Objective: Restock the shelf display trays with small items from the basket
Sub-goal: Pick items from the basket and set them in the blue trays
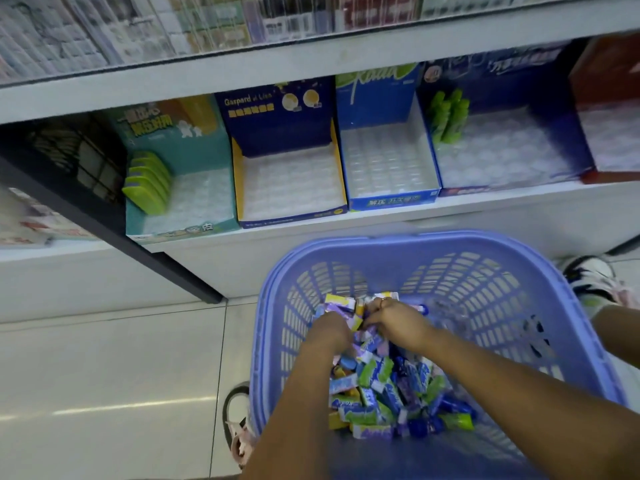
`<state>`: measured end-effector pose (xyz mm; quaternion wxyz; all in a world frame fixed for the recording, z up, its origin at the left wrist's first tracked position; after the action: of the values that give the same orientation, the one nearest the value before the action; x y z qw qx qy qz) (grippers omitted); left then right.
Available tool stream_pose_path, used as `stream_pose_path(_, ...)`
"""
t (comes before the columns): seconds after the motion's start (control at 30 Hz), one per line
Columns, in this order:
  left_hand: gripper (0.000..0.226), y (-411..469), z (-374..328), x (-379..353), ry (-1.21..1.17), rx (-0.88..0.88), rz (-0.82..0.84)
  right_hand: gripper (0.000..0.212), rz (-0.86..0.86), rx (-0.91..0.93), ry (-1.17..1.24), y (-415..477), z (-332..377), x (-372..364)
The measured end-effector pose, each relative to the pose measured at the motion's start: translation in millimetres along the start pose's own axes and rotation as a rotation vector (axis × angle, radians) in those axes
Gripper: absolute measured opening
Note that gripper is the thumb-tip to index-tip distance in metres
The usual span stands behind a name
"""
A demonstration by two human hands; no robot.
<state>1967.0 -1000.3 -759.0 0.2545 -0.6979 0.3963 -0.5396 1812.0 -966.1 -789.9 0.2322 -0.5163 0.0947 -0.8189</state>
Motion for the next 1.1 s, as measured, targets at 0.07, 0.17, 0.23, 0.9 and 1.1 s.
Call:
stream_pose_path(0.07,0.038,-1.7,2.9,-4.2,-0.047,0.044,0.059,0.028,0.005,-0.008,-0.112,0.4,-5.9,1.5)
stream_pose_path(0.17,0.027,-6.5,1.4,-6.5,-0.093,0.049,0.089,0.023,-0.004,-0.095,-0.151,-7.9,-6.5,12.0)
stream_pose_path(0.23,0.037,-10.7,-0.7,0.7,-0.113,0.042,0.050,0.028,-0.028,-0.171,-0.058,-14.9,0.0,25.4)
stream_pose_path(0.9,0.017,-132.6,16.7,160.6,-1.422,-0.593,-0.696,0.023,-0.638,0.005,0.787,-18.1,131.0,231.2)
stream_pose_path(1.1,0.006,-118.3,17.3,155.1,-1.363,-0.492,-0.903,0.025,-0.854,0.045,0.462,35.7,154.5,260.2)
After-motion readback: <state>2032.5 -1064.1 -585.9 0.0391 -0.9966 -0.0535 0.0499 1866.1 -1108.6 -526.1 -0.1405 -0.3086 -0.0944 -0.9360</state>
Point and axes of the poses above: each hand's wrist, its own y-axis towards the middle knuckle, its own x-axis out of the back of the hand, z = x × y, the point moved 1 cm from there along y, towards the middle knuckle, and after that the axes turned 3 degrees about -y, right-handed, at the moved point
